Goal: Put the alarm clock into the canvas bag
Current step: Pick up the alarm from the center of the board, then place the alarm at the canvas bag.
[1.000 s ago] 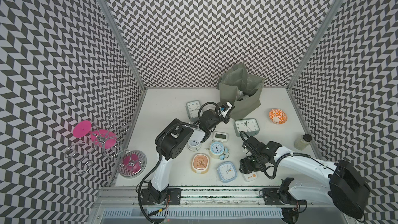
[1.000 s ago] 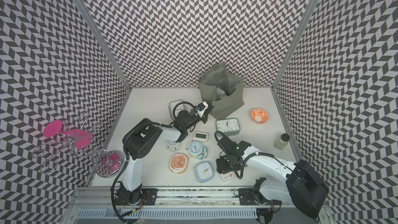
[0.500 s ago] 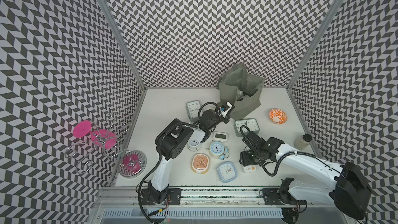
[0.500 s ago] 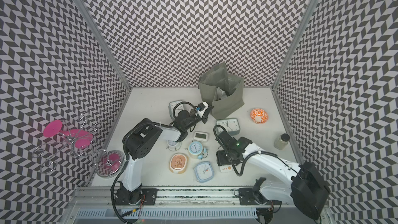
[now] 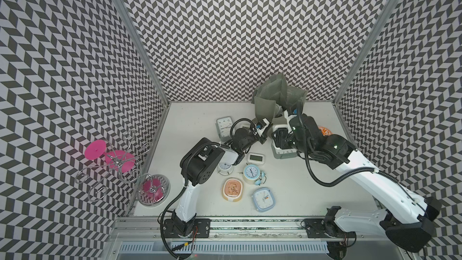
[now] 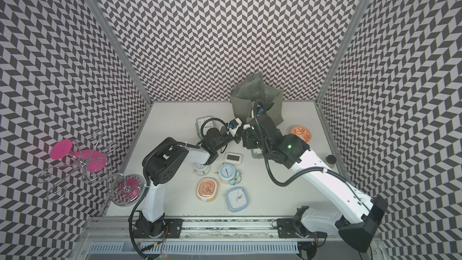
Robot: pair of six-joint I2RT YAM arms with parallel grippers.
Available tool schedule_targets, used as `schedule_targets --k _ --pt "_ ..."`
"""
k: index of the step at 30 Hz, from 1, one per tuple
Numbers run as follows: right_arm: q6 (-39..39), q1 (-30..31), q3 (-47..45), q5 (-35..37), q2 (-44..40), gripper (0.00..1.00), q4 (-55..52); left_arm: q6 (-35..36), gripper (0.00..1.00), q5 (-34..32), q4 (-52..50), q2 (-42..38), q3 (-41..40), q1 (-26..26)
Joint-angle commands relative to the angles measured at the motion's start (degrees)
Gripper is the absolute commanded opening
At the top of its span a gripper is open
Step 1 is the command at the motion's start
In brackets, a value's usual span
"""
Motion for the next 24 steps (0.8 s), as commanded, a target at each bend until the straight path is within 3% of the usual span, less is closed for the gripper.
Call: schedule_targets --k 1,10,18,24 --pt "-6.06 -3.02 6.77 3.96 4.83 0.59 7.3 -0.92 0.1 0.77 0.59 0.18 0.45 -0.53" --pt "-14.4 -14.16 24.57 1.35 19.58 0.59 9.3 -0.94 0.1 0.78 0.81 0.01 0.36 -0.89" --pt "-23.15 -18.29 34.49 1.21 33.05 0.61 10.96 -0.85 0.1 0.75 0.65 -0.05 0.44 -0.88" --pt "-24.69 -21.46 39.43 -2.87 41.57 0.61 10.65 -0.49 0.1 0.58 0.41 -0.08 0.46 -0.96"
